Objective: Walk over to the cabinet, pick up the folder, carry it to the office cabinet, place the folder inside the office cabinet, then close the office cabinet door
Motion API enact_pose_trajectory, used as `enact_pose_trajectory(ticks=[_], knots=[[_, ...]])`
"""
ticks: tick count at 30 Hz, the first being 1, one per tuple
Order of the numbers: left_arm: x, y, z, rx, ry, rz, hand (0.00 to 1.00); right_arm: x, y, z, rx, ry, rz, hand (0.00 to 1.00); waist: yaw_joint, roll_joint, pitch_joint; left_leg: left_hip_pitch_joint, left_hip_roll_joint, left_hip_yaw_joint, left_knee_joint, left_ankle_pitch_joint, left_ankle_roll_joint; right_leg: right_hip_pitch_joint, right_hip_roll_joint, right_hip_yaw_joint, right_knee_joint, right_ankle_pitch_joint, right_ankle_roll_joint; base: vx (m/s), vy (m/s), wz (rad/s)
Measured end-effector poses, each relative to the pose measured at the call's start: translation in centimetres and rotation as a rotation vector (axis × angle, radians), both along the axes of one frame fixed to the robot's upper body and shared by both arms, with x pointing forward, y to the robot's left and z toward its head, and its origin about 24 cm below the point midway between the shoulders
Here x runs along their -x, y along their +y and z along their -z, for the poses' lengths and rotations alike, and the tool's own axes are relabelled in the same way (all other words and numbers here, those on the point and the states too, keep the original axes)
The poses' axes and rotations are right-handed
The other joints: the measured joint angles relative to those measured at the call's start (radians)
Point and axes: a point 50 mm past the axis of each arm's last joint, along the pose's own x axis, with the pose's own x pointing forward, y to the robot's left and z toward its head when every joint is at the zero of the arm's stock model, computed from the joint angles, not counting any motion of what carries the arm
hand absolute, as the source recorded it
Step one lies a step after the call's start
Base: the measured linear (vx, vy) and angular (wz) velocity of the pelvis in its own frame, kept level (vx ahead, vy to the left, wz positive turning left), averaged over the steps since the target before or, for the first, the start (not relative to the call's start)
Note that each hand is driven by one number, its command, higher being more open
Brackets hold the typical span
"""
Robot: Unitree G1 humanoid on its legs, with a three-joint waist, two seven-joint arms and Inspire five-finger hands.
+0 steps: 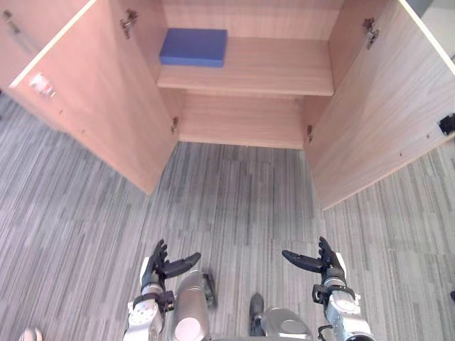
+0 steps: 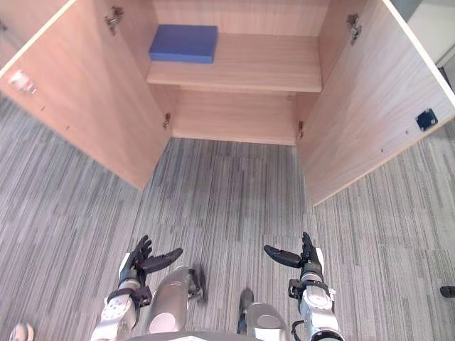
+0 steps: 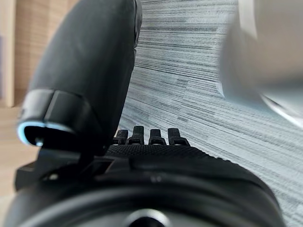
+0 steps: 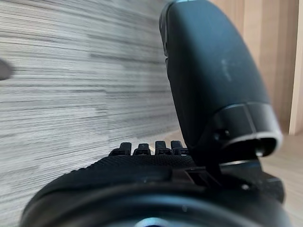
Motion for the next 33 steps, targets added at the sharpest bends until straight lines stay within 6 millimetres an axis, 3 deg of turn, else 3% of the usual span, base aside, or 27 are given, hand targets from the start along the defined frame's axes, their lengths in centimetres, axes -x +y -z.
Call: enact_pose_trajectory(ticks=[1, 3, 5, 6, 7, 9, 10, 11, 12, 13, 14, 15, 16, 18, 19, 20, 23, 26, 27, 28, 29, 33], knots=[[-0.2, 0.3, 0.0, -0.01, 0.003, -0.002, 1.0, 0.2, 0.4, 0.3, -0.011, 0.013, -0.003, 1.0, -0.009, -0.029, -0.023, 0.003, -0.036, 0.006, 0.005, 0.022, 0.075, -0.005, -0.043, 0.011, 0.017, -0.01, 0.015, 0.8, 0.263, -0.44], [-1.2, 0.0, -0.4, -0.008, -0.023, 0.006, 1.0, 0.4, 0.3, 0.5, -0.01, 0.026, -0.006, 1.0, -0.033, -0.036, -0.03, 0.011, -0.059, 0.023, 0.067, -0.033, 0.122, -0.054, -0.079, 0.051, 0.176, -0.004, 0.027, 0.62, 0.22, 0.03], [-0.9, 0.0, -0.3, -0.008, -0.016, 0.004, 1.0, 1.2, 0.6, 0.9, -0.024, 0.053, -0.009, 1.0, -0.038, -0.04, -0.033, 0.123, -0.078, 0.034, 0.072, -0.111, 0.119, -0.096, -0.097, 0.065, 0.426, 0.061, 0.126, 0.59, 0.209, -0.21], [-0.5, 0.3, -0.3, -0.019, -0.014, 0.003, 1.0, 1.7, 1.0, 1.3, -0.032, 0.069, -0.014, 1.0, -0.052, -0.04, -0.037, 0.218, -0.082, 0.022, 0.042, -0.175, 0.112, -0.16, -0.106, 0.063, 0.658, 0.166, 0.197, 0.56, 0.165, -0.05], [-0.7, 0.6, -0.4, -0.033, -0.013, 0.012, 1.0, 1.9, 1.4, 1.5, -0.04, 0.077, -0.022, 1.0, -0.058, -0.051, -0.041, 0.274, -0.092, 0.019, 0.021, -0.193, 0.116, -0.231, -0.124, 0.055, 0.829, 0.149, 0.172, 0.54, 0.12, 0.09], [-1.0, 0.8, -0.5, -0.047, -0.017, 0.019, 1.0, 1.9, 1.9, 1.6, -0.043, 0.085, -0.05, 1.0, -0.08, -0.045, -0.042, 0.38, -0.09, 0.0, -0.042, -0.201, 0.119, -0.375, -0.128, -0.014, 0.966, 0.016, 0.066, 0.53, -0.005, 0.21], [-1.2, 0.8, -0.5, -0.053, -0.014, 0.025, 1.0, 1.9, 2.0, 1.6, -0.043, 0.087, -0.057, 1.0, -0.084, -0.039, -0.038, 0.409, -0.081, -0.005, -0.061, -0.201, 0.119, -0.402, -0.121, -0.04, 0.942, -0.013, 0.048, 0.55, -0.08, 0.3], [-1.5, 0.7, -0.4, -0.055, -0.005, 0.032, 1.0, 2.0, 2.3, 1.8, -0.049, 0.096, -0.075, 1.0, -0.089, -0.028, -0.032, 0.461, -0.05, -0.006, -0.073, -0.201, 0.119, -0.459, -0.091, -0.095, 0.797, -0.057, 0.024, 0.37, -0.095, 0.25], [-1.5, 0.7, -0.3, -0.055, -0.002, 0.032, 1.0, 2.1, 2.3, 1.8, -0.051, 0.098, -0.079, 1.0, -0.092, -0.026, -0.032, 0.475, -0.038, -0.007, -0.072, -0.202, 0.117, -0.478, -0.079, -0.108, 0.717, -0.061, 0.023, 0.57, -0.193, 0.39], [-1.2, 0.9, -0.1, -0.059, 0.013, 0.03, 1.0, 2.2, 2.3, 1.9, -0.053, 0.101, -0.081, 1.0, -0.104, -0.025, -0.038, 0.505, -0.011, -0.01, -0.059, -0.22, 0.08, -0.496, -0.042, -0.122, 0.443, -0.006, 0.022, 0.49, -0.177, 0.36], [-1.0, 1.1, -0.1, -0.065, 0.019, 0.03, 1.0, 2.7, 2.2, 2.0, -0.052, 0.11, -0.076, 1.0, -0.107, -0.033, -0.05, 0.514, -0.014, -0.009, -0.048, -0.245, 0.039, -0.486, -0.032, -0.114, 0.294, 0.077, 0.017, 0.61, -0.23, 0.49], [-0.4, 1.0, 0.4, -0.063, 0.043, 0.037, 1.0, 4.1, 1.8, 2.5, -0.046, 0.147, -0.064, 1.0, -0.104, -0.057, -0.065, 0.542, -0.021, -0.014, -0.022, -0.305, -0.017, -0.476, -0.039, -0.092, 0.18, 0.309, -0.049, 0.4, -0.157, 0.16], [-0.4, 0.3, 0.7, -0.042, 0.058, 0.03, 1.0, 3.8, 1.2, 2.5, -0.027, 0.156, -0.063, 1.0, -0.092, -0.016, -0.064, 0.544, 0.017, -0.012, -0.001, -0.322, -0.022, -0.485, -0.005, -0.1, 0.219, 0.308, -0.05, 0.46, -0.166, 0.14], [-0.4, -0.6, 1.0, -0.023, 0.066, 0.047, 1.0, 3.8, 0.6, 2.4, -0.017, 0.16, -0.043, 1.0, -0.099, -0.007, -0.075, 0.512, 0.038, -0.028, 0.095, -0.287, -0.059, -0.456, -0.001, -0.1, 0.221, 0.24, -0.06, 0.46, -0.185, 0.11], [-0.5, -1.1, 1.0, -0.01, 0.06, 0.053, 1.0, 4.1, 0.4, 2.4, -0.015, 0.16, -0.033, 1.0, -0.107, -0.002, -0.073, 0.474, 0.055, -0.039, 0.209, -0.256, -0.098, -0.413, 0.0, -0.113, 0.204, 0.216, -0.064, 0.39, -0.185, 0.3], [-0.7, -1.5, 0.9, -0.001, 0.05, 0.059, 1.0, 4.4, 0.3, 2.5, -0.017, 0.169, -0.026, 1.0, -0.104, -0.001, -0.072, 0.431, 0.078, -0.037, 0.325, -0.244, -0.114, -0.37, 0.005, -0.123, 0.175, 0.21, -0.069, 0.34, -0.142, 0.34], [-0.8, -2.1, 0.3, 0.013, 0.007, 0.068, 1.0, 5.1, 0.3, 2.6, -0.019, 0.177, -0.013, 1.0, -0.074, -0.001, -0.073, 0.349, 0.113, -0.006, 0.457, -0.307, -0.081, -0.262, 0.015, -0.132, 0.1, 0.197, -0.078, 0.24, -0.067, 0.06], [-0.9, -2.1, -0.2, 0.01, -0.017, 0.066, 1.0, 4.1, 0.2, 2.1, -0.015, 0.139, -0.013, 1.0, -0.064, 0.008, -0.078, 0.301, 0.101, 0.005, 0.253, -0.31, -0.064, -0.234, 0.014, -0.104, 0.074, 0.2, -0.065, 0.18, 0.03, -0.29], [-0.9, -2.1, -0.2, 0.011, -0.017, 0.067, 1.0, 3.9, 0.1, 2.0, -0.013, 0.132, -0.009, 1.0, -0.062, 0.015, -0.083, 0.306, 0.091, -0.005, 0.135, -0.276, -0.058, -0.233, 0.015, -0.093, 0.072, 0.199, -0.056, 0.15, 0.107, -0.32], [-1.0, -2.2, -0.3, 0.012, -0.024, 0.07, 1.0, 4.0, -0.1, 2.0, -0.011, 0.132, -0.001, 1.0, -0.064, 0.031, -0.091, 0.311, 0.086, -0.007, 0.032, -0.168, -0.046, -0.232, 0.024, -0.084, 0.071, 0.196, -0.042, 0.17, 0.172, -0.25], [-1.1, -2.1, -0.6, 0.003, -0.039, 0.077, 1.0, 4.3, -0.1, 2.2, -0.017, 0.142, 0.011, 1.0, -0.068, 0.035, -0.095, 0.331, 0.081, -0.006, -0.003, -0.165, -0.019, -0.221, 0.026, -0.079, 0.065, 0.192, -0.028, 0.15, 0.204, -0.05], [-2.0, -1.7, -2.8, -0.036, -0.147, 0.102, 1.0, 5.9, -0.4, 2.7, -0.018, 0.178, 0.035, 1.0, -0.071, 0.023, -0.105, 0.377, 0.026, -0.001, -0.086, -0.143, 0.008, -0.199, -0.023, -0.08, 0.04, 0.191, 0.01, 0.08, 0.159, 0.09]])
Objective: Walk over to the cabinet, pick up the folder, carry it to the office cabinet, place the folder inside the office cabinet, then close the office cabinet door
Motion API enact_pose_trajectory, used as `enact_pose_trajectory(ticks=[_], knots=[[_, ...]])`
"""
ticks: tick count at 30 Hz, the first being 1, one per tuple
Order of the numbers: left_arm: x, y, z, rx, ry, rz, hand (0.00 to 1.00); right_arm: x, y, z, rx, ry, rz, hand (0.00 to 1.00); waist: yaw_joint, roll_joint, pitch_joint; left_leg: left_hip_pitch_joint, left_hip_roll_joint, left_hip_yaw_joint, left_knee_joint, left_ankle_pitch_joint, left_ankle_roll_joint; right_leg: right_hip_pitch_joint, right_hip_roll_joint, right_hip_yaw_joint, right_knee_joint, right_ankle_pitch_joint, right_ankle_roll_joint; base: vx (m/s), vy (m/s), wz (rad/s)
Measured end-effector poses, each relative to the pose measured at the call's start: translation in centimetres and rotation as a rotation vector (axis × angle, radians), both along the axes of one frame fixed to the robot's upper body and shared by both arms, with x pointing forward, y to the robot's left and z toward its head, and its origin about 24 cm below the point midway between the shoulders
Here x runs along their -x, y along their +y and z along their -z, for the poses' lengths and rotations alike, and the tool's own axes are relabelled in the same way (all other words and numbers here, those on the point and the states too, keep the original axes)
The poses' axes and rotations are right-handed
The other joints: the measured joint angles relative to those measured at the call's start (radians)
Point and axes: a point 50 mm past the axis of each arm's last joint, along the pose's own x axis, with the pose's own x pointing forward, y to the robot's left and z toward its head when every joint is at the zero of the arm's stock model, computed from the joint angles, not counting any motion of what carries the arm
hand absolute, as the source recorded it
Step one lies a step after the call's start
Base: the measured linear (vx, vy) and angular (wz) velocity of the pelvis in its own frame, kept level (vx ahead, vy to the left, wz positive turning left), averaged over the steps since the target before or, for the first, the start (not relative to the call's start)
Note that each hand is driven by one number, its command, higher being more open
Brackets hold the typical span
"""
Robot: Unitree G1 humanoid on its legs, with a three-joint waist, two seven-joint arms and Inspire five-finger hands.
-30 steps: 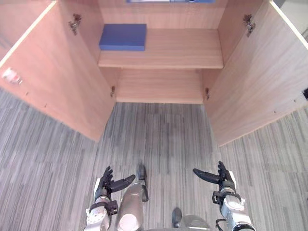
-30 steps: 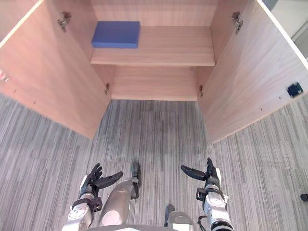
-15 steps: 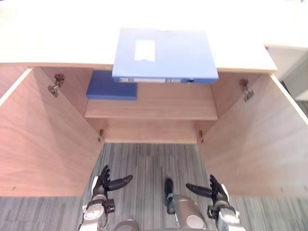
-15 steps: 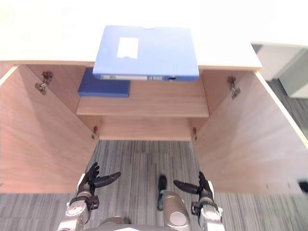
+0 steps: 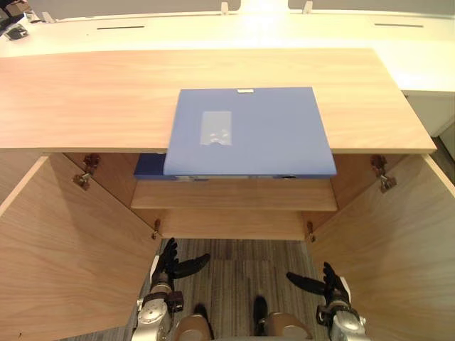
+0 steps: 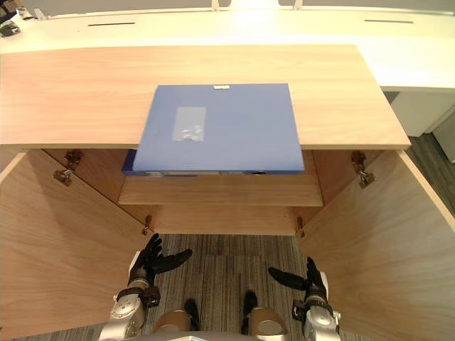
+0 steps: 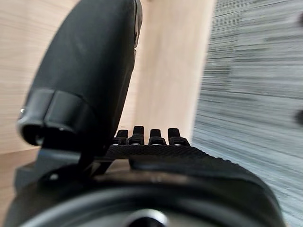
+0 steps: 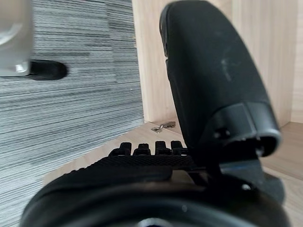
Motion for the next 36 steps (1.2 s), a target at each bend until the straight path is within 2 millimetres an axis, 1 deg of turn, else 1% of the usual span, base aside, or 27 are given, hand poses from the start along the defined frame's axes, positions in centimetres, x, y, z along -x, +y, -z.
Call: enact_pose_trajectory(ticks=[1, 3, 6, 8, 9, 10, 11, 12, 13, 16, 18, 20, 23, 27, 31, 33, 36], knots=[[-0.1, 0.2, -0.5, -0.01, -0.022, 0.002, 1.0, 0.2, 0.0, 0.1, -0.001, 0.005, 0.001, 1.0, 0.0, 0.0, 0.0, 0.006, -0.007, 0.0, -0.01, 0.003, 0.004, 0.004, -0.005, 0.0, -0.003, 0.0, 0.004, 0.04, 0.089, 0.05], [-0.4, 0.9, -2.2, -0.076, -0.1, 0.022, 1.0, 0.7, 0.0, 0.2, -0.006, 0.017, 0.0, 1.0, 0.002, 0.001, -0.003, 0.024, -0.025, -0.001, -0.037, 0.008, 0.013, 0.016, -0.015, -0.002, -0.017, 0.002, 0.013, 0.04, 0.072, 0.06], [-0.5, 1.3, -3.6, -0.147, -0.159, 0.025, 1.0, 0.8, 0.0, 0.3, -0.007, 0.02, -0.001, 1.0, 0.004, 0.002, -0.014, 0.034, -0.04, -0.002, -0.055, 0.012, 0.019, 0.026, -0.022, -0.005, -0.032, 0.006, 0.021, 0.03, 0.051, 0.03], [-0.3, 1.2, -5.0, -0.233, -0.214, 0.037, 1.0, 0.8, 0.1, 0.3, -0.004, 0.018, -0.01, 1.0, 0.005, 0.001, -0.024, 0.052, -0.044, -0.004, -0.068, 0.013, 0.02, 0.044, -0.023, -0.007, -0.04, 0.006, 0.021, 0.01, 0.017, 0.01], [-0.2, 1.1, -5.5, -0.252, -0.233, 0.043, 1.0, 0.7, 0.1, 0.2, -0.003, 0.016, -0.012, 1.0, 0.007, 0.001, -0.028, 0.054, -0.044, -0.005, -0.069, 0.013, 0.021, 0.046, -0.023, -0.008, -0.042, 0.006, 0.021, 0.0, -0.002, 0.03], [-0.3, 1.0, -6.4, -0.29, -0.275, 0.051, 1.0, 0.6, 0.1, 0.2, 0.004, 0.011, -0.021, 1.0, 0.011, 0.002, -0.033, 0.058, -0.045, -0.006, -0.071, 0.014, 0.022, 0.049, -0.022, -0.009, -0.044, 0.006, 0.021, 0.0, 0.0, 0.0], [-0.3, 0.9, -7.0, -0.315, -0.299, 0.052, 1.0, 0.6, 0.2, 0.2, 0.012, 0.011, -0.033, 1.0, 0.013, 0.003, -0.035, 0.059, -0.044, -0.007, -0.071, 0.015, 0.022, 0.051, -0.022, -0.01, -0.044, 0.006, 0.021, -0.02, -0.017, 0.06], [-0.2, 0.7, -8.3, -0.369, -0.362, 0.06, 1.0, 0.5, 0.3, 0.1, 0.025, 0.012, -0.06, 1.0, 0.017, 0.005, -0.043, 0.061, -0.045, -0.012, -0.073, 0.017, 0.025, 0.054, -0.022, -0.014, -0.045, 0.006, 0.021, -0.02, -0.018, 0.08], [-0.2, 0.6, -8.9, -0.387, -0.387, 0.064, 1.0, 0.5, 0.3, 0.1, 0.028, 0.013, -0.069, 1.0, 0.018, 0.006, -0.045, 0.062, -0.045, -0.016, -0.075, 0.018, 0.025, 0.057, -0.022, -0.017, -0.045, 0.006, 0.021, -0.03, -0.022, 0.13], [-0.1, 0.4, -11.7, -0.536, -0.526, 0.095, 1.0, 0.4, 0.7, 0.2, 0.042, 0.021, -0.116, 1.0, 0.019, 0.007, -0.058, 0.082, -0.049, -0.03, -0.104, 0.037, 0.023, 0.072, -0.023, -0.03, -0.05, 0.006, 0.021, -0.04, -0.018, 0.13], [0.0, 0.4, -12.7, -0.594, -0.579, 0.106, 1.0, 0.4, 1.0, 0.3, 0.046, 0.025, -0.136, 1.0, 0.021, 0.01, -0.07, 0.086, -0.049, -0.033, -0.114, 0.044, 0.023, 0.074, -0.023, -0.032, -0.05, 0.006, 0.021, -0.04, -0.017, 0.05], [0.0, 0.2, -13.4, -0.662, -0.61, 0.133, 1.0, 0.5, 1.2, 0.4, 0.051, 0.036, -0.153, 1.0, 0.022, 0.012, -0.073, 0.103, -0.05, -0.035, -0.122, 0.048, 0.024, 0.087, -0.023, -0.034, -0.051, 0.006, 0.021, -0.05, -0.011, 0.04], [-0.1, -0.6, -14.5, -0.747, -0.665, 0.2, 1.0, 0.7, 1.4, 0.5, 0.058, 0.048, -0.177, 1.0, 0.02, 0.011, -0.077, 0.123, -0.053, -0.036, -0.138, 0.056, 0.024, 0.099, -0.025, -0.034, -0.054, 0.008, 0.022, -0.05, -0.004, 0.01], [0.0, -2.3, -15.9, -0.82, -0.77, 0.32, 1.0, 1.1, 1.4, 0.8, 0.067, 0.071, -0.191, 1.0, 0.019, 0.007, -0.084, 0.127, -0.053, -0.034, -0.139, 0.057, 0.023, 0.106, -0.024, -0.029, -0.056, 0.009, 0.024, 0.0, 0.0, 0.0], [-0.5, -3.4, -16.5, -0.858, -0.827, 0.402, 1.0, 1.7, 1.3, 1.0, 0.069, 0.095, -0.199, 1.0, 0.011, 0.009, -0.1, 0.134, -0.052, -0.028, -0.142, 0.057, 0.022, 0.112, -0.022, -0.024, -0.06, 0.01, 0.024, 0.0, -0.008, -0.04], [-1.0, -3.7, -16.9, -0.921, -0.866, 0.467, 1.0, 1.8, 1.3, 1.1, 0.073, 0.1, -0.219, 1.0, -0.001, 0.009, -0.101, 0.146, -0.051, -0.024, -0.15, 0.057, 0.022, 0.118, -0.019, -0.02, -0.063, 0.011, 0.023, -0.01, -0.012, -0.07], [-1.5, -4.1, -17.2, -1.002, -0.901, 0.53, 1.0, 1.9, 1.2, 1.1, 0.077, 0.105, -0.231, 1.0, -0.006, 0.009, -0.105, 0.162, -0.049, -0.001, -0.164, 0.057, 0.021, 0.115, -0.016, 0.001, -0.066, 0.014, 0.022, -0.01, 0.001, -0.2]])
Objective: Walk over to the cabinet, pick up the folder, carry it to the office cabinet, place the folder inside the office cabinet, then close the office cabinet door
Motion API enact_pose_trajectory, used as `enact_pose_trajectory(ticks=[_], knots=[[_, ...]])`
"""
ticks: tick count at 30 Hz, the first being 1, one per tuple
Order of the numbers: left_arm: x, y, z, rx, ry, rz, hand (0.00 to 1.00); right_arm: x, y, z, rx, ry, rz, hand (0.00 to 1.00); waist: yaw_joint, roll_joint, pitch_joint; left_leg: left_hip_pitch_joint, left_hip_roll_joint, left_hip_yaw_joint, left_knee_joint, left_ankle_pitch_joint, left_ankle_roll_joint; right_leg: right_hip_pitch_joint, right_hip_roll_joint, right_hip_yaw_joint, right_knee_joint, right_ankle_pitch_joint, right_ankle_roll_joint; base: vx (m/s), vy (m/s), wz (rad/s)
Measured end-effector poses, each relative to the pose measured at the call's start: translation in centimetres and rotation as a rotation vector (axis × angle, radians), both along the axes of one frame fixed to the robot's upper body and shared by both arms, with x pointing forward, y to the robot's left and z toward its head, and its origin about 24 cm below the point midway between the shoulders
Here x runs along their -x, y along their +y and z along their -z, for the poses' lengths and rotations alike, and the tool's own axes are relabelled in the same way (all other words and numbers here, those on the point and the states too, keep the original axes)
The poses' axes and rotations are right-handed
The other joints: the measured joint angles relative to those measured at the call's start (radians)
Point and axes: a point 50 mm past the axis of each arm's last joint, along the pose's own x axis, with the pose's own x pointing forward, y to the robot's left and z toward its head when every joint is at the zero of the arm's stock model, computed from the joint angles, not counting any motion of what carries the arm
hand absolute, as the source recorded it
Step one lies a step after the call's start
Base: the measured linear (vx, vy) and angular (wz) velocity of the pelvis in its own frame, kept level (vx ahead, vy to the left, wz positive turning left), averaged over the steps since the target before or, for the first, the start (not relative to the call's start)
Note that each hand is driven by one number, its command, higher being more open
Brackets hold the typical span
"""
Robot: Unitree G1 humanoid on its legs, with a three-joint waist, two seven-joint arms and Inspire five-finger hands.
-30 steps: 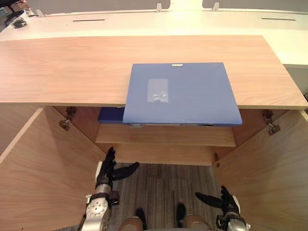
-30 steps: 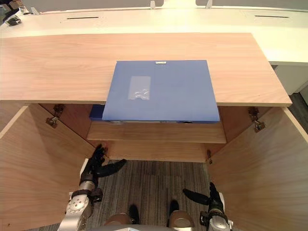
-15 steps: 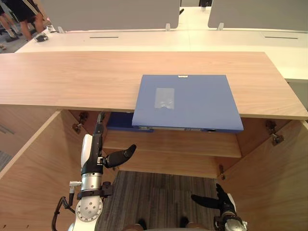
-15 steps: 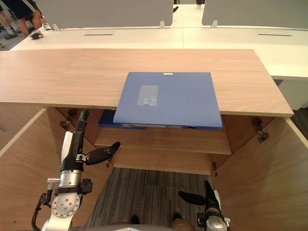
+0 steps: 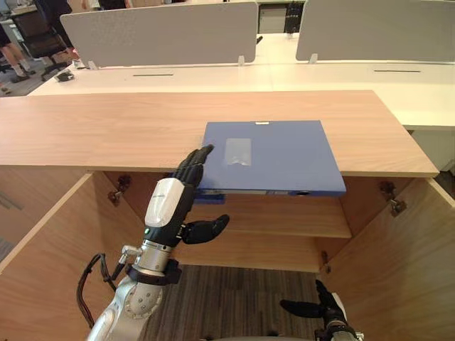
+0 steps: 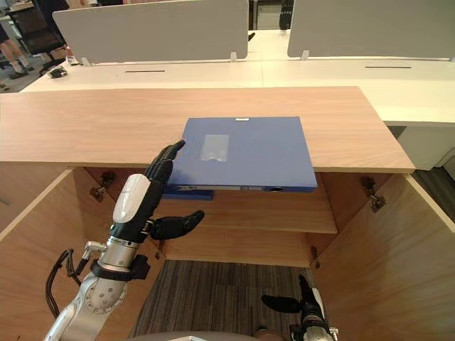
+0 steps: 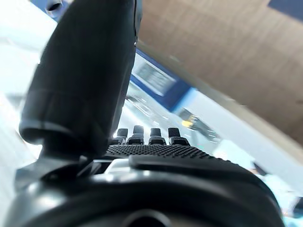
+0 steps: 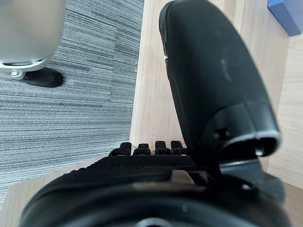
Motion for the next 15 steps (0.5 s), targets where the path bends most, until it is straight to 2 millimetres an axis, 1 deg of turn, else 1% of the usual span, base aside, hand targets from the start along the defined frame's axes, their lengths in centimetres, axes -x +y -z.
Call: enact_pose_trajectory(ticks=[3, 6, 7, 10, 15], knots=[[-0.8, -0.6, -0.1, -0.075, -0.033, 0.029, 1.0, 0.2, -0.2, 0.0, 0.003, 0.005, 0.001, 1.0, -0.008, -0.004, -0.003, 0.007, -0.003, 0.013, -0.015, 0.001, 0.0, -0.001, 0.0, 0.013, -0.017, 0.009, 0.003, 0.0, 0.015, -0.16], [-1.7, -0.4, 0.4, -0.144, -0.04, -0.001, 1.0, 0.2, 0.0, 0.0, -0.006, 0.005, -0.005, 1.0, -0.027, -0.004, -0.005, 0.009, -0.007, 0.025, -0.027, 0.001, 0.001, -0.001, 0.0, 0.023, -0.037, 0.02, 0.006, 0.03, 0.021, -0.11], [-2.2, -0.2, 0.6, -0.175, -0.044, -0.017, 0.0, 0.3, 0.0, 0.1, -0.009, 0.01, -0.006, 1.0, -0.029, -0.005, -0.004, 0.01, -0.008, 0.027, -0.031, 0.002, 0.001, -0.001, 0.0, 0.025, -0.042, 0.021, 0.006, 0.03, 0.015, -0.07], [-3.4, 0.1, 0.8, -0.237, -0.075, -0.07, 0.0, 0.8, 0.0, 0.2, -0.015, 0.021, -0.007, 1.0, -0.035, -0.007, -0.005, 0.011, -0.009, 0.028, -0.041, 0.002, 0.001, -0.001, 0.001, 0.025, -0.052, 0.023, 0.007, 0.03, 0.005, -0.02], [-4.8, -0.1, -0.5, -0.246, -0.157, -0.139, 0.0, 0.7, 0.0, 0.2, -0.02, 0.021, -0.009, 1.0, -0.048, -0.008, -0.005, 0.011, -0.011, 0.029, -0.047, 0.001, 0.001, -0.001, 0.001, 0.025, -0.058, 0.023, 0.007, 0.01, 0.0, 0.0]])
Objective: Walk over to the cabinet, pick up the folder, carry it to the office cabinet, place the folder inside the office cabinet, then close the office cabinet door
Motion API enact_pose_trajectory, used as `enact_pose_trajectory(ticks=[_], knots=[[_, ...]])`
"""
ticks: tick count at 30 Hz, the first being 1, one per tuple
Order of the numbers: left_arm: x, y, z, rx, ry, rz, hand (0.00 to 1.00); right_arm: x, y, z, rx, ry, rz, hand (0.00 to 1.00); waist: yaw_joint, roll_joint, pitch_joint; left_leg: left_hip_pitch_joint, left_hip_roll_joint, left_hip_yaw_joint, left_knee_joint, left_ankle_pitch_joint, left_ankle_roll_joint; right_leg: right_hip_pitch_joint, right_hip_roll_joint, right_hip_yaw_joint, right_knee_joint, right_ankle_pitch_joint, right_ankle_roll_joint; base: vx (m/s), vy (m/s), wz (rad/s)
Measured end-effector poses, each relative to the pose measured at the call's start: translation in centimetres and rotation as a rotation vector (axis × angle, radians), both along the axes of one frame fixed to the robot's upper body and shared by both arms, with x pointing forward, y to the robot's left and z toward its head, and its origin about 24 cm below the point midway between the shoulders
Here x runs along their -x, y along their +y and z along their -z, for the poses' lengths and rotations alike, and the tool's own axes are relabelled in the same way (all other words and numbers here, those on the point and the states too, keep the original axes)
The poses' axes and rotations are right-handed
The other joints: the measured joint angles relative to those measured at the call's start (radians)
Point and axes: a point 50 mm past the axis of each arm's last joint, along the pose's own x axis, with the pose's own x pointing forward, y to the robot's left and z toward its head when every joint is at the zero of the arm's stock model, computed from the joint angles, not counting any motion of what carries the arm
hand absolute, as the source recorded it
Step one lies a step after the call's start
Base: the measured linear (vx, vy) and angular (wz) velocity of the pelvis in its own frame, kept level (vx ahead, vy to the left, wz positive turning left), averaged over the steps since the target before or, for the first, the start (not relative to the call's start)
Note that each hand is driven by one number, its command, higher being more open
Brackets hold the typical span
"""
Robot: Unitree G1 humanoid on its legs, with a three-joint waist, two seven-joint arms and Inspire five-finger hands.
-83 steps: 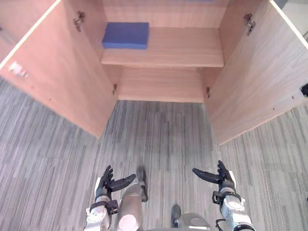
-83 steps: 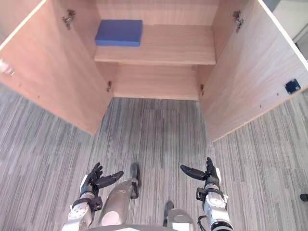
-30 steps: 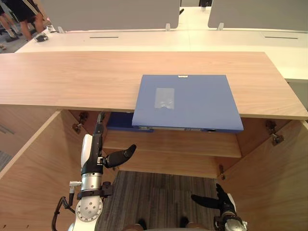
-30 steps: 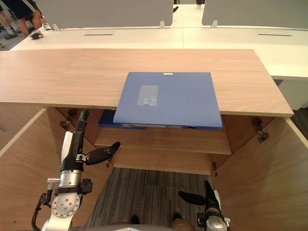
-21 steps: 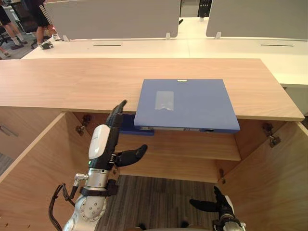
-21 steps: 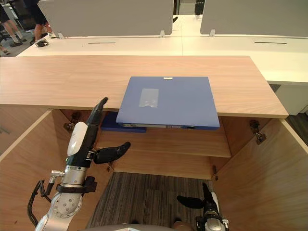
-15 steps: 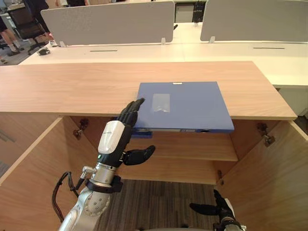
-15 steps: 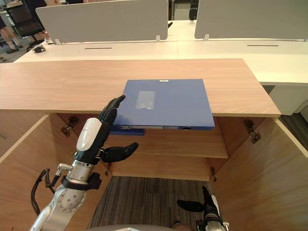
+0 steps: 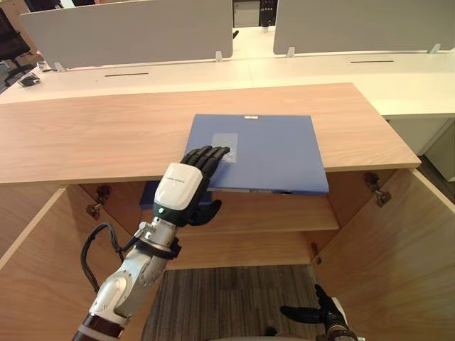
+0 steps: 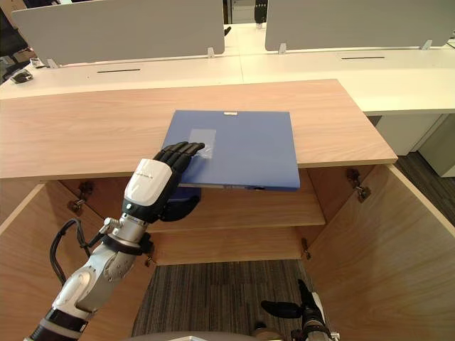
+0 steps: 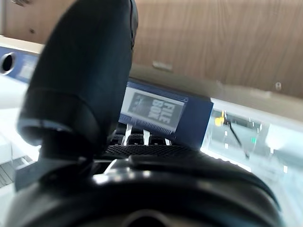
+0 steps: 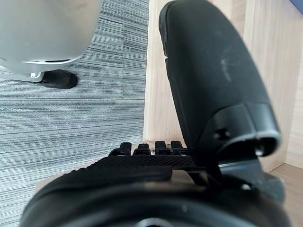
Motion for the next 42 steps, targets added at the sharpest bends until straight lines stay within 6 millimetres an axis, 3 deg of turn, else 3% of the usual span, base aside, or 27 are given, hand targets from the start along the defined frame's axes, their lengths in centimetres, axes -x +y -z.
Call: enact_pose_trajectory(ticks=[7, 11, 14, 16, 21, 23, 25, 28, 32, 37, 42], knots=[[-0.9, -0.3, -2.0, 0.009, -0.109, -0.007, 0.0, 0.0, 0.1, 0.0, -0.015, -0.003, 0.004, 1.0, -0.006, -0.008, -0.005, 0.0, 0.001, 0.022, -0.006, -0.001, -0.001, -0.006, 0.003, 0.019, -0.02, 0.013, 0.001, -0.02, -0.015, -0.09], [0.1, -0.8, -1.7, 0.101, -0.064, 0.018, 0.0, -0.8, 0.3, -0.5, -0.032, -0.049, 0.025, 1.0, -0.004, -0.007, -0.006, -0.005, 0.001, 0.046, -0.009, -0.003, -0.001, -0.021, 0.005, 0.046, -0.025, 0.019, 0.004, -0.01, -0.011, -0.18], [1.6, -1.9, -2.7, 0.274, -0.073, 0.093, 0.0, -2.6, 1.3, -1.9, -0.052, -0.162, 0.035, 1.0, -0.003, -0.016, -0.003, -0.012, 0.001, 0.056, -0.007, -0.006, 0.001, -0.031, 0.007, 0.057, -0.023, 0.02, 0.005, 0.02, -0.018, -0.13], [2.8, -2.7, -3.6, 0.433, -0.067, 0.164, 0.0, -4.8, 2.3, -4.5, -0.074, -0.33, 0.021, 1.0, -0.003, -0.016, -0.003, -0.014, 0.003, 0.068, 0.01, -0.02, 0.005, -0.032, 0.008, 0.071, -0.022, 0.02, 0.006, 0.02, -0.016, -0.17], [4.2, -3.1, -3.8, 0.598, -0.016, 0.235, 0.0, -7.7, 3.3, -11.0, -0.099, -0.678, 0.041, 1.0, -0.002, -0.017, -0.002, -0.02, 0.009, 0.089, 0.041, -0.046, 0.006, -0.034, 0.012, 0.093, -0.022, 0.019, 0.006, 0.0, -0.021, -0.15], [4.8, -2.7, -3.9, 0.696, 0.012, 0.252, 0.0, -7.8, 3.2, -13.6, -0.122, -0.803, 0.073, 1.0, -0.001, -0.017, -0.002, -0.02, 0.01, 0.096, 0.044, -0.05, 0.005, -0.036, 0.013, 0.1, -0.022, 0.019, 0.006, -0.02, -0.022, -0.12], [5.5, -2.0, -4.0, 0.908, 0.077, 0.301, 0.0, -7.8, 2.7, -16.9, -0.148, -0.962, 0.109, 1.0, 0.0, -0.019, -0.001, -0.02, 0.011, 0.107, 0.055, -0.062, 0.005, -0.037, 0.013, 0.111, -0.022, 0.019, 0.007, -0.01, -0.014, -0.14], [5.7, -1.2, -4.0, 1.09, 0.134, 0.354, 0.0, -7.9, 2.2, -19.8, -0.17, -1.102, 0.127, 1.0, 0.0, -0.024, 0.002, -0.02, 0.013, 0.114, 0.068, -0.07, 0.005, -0.037, 0.013, 0.119, -0.018, 0.019, 0.007, -0.03, -0.015, -0.09], [5.9, 0.2, -3.2, 1.369, 0.244, 0.447, 0.0, -7.9, 2.3, -24.2, -0.215, -1.293, 0.021, 1.0, 0.008, -0.025, 0.003, -0.019, 0.014, 0.136, 0.076, -0.078, 0.004, -0.046, 0.015, 0.141, -0.012, 0.019, 0.008, -0.04, -0.022, -0.14], [6.1, 0.3, -2.5, 1.485, 0.361, 0.533, 0.0, -9.5, 3.6, -27.6, -0.255, -1.42, -0.241, 1.0, 0.014, -0.031, 0.007, -0.02, 0.014, 0.137, 0.08, -0.08, 0.004, -0.046, 0.015, 0.143, -0.01, 0.02, 0.009, -0.05, -0.034, -0.03], [6.2, -0.2, -2.0, 1.49, 0.519, 0.66, 0.0, -11.4, 4.8, -28.7, -0.293, -1.428, -0.448, 1.0, 0.026, -0.031, 0.007, -0.03, 0.014, 0.121, 0.085, -0.079, 0.005, -0.046, 0.013, 0.129, -0.01, 0.02, 0.009, -0.04, -0.038, 0.09]])
